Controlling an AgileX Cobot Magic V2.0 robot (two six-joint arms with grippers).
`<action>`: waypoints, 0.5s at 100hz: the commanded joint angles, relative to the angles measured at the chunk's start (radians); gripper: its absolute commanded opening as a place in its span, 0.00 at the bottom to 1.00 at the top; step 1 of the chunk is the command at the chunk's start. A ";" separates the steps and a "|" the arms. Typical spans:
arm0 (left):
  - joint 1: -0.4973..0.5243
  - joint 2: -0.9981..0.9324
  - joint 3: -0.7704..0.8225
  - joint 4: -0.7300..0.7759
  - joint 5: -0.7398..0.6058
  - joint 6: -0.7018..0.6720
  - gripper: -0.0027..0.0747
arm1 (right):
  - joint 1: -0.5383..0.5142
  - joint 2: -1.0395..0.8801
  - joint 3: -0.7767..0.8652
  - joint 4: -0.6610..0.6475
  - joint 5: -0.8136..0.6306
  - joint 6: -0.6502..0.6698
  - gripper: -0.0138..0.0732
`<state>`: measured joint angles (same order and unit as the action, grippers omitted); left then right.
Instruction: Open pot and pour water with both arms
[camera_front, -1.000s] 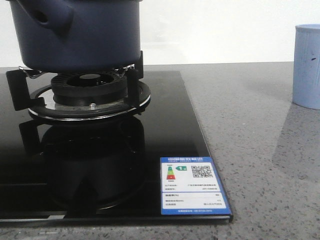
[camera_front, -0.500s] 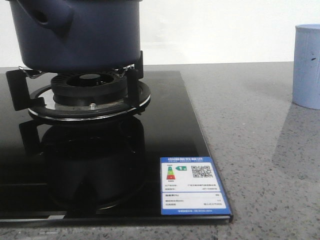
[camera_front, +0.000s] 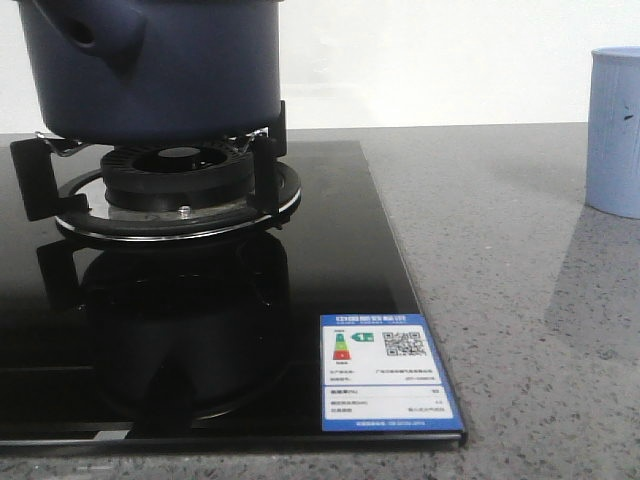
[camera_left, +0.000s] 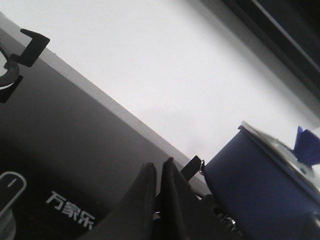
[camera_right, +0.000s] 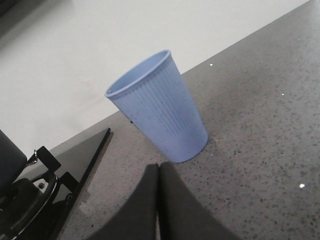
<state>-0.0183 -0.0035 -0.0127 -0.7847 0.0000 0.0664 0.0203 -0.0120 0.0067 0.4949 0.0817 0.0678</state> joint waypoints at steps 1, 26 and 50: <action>0.002 -0.022 -0.066 -0.002 -0.063 -0.009 0.01 | -0.007 -0.016 -0.061 0.009 -0.071 -0.009 0.09; 0.002 0.119 -0.351 0.369 0.148 -0.007 0.01 | -0.007 0.152 -0.284 -0.209 0.124 -0.038 0.09; -0.005 0.334 -0.604 0.402 0.329 0.125 0.01 | 0.039 0.416 -0.544 -0.308 0.271 -0.123 0.09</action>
<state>-0.0183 0.2483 -0.5203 -0.3819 0.3258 0.1549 0.0357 0.3228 -0.4404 0.2097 0.3755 -0.0278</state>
